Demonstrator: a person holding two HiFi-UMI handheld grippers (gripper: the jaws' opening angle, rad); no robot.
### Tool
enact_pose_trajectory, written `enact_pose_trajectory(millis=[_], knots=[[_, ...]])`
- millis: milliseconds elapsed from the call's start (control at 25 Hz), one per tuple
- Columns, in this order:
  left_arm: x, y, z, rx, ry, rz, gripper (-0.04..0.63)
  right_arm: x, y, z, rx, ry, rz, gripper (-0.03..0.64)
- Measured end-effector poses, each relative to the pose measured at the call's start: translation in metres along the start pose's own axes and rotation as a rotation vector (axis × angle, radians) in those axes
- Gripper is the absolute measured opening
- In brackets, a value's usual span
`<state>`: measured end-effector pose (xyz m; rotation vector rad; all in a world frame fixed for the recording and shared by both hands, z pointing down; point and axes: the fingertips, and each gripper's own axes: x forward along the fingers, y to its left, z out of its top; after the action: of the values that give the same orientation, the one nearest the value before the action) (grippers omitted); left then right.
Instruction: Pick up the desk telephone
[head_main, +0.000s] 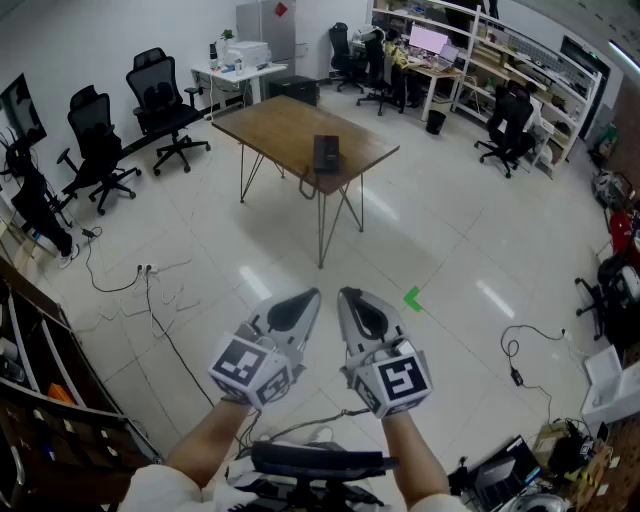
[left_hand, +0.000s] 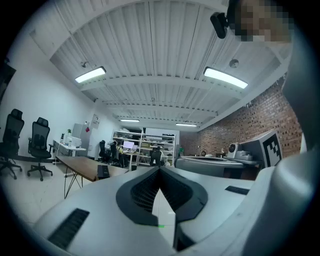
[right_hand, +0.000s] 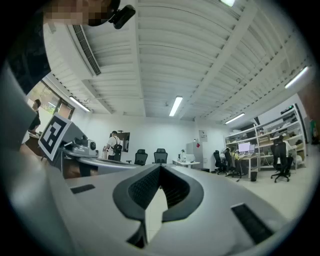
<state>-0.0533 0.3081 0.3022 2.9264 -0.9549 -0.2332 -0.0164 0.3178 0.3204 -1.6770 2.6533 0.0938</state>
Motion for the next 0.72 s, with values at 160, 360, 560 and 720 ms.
enact_pose_trajectory(millis=[160,360,560,720], knots=[[0.013,-0.004,-0.003,0.008,-0.004,0.015,0.005,-0.001,-0.015,-0.001,-0.004,0.000,0.013,0.000],[0.021,-0.003,-0.006,0.009,-0.005,0.048,0.003,0.002,-0.028,0.000,-0.016,-0.004,0.032,0.000],[0.025,0.006,-0.007,0.005,-0.008,0.062,0.005,0.011,-0.028,-0.003,-0.028,0.000,0.048,0.000],[0.035,0.013,-0.013,0.005,-0.010,0.053,0.005,0.021,-0.035,-0.010,-0.034,0.008,0.059,0.000]])
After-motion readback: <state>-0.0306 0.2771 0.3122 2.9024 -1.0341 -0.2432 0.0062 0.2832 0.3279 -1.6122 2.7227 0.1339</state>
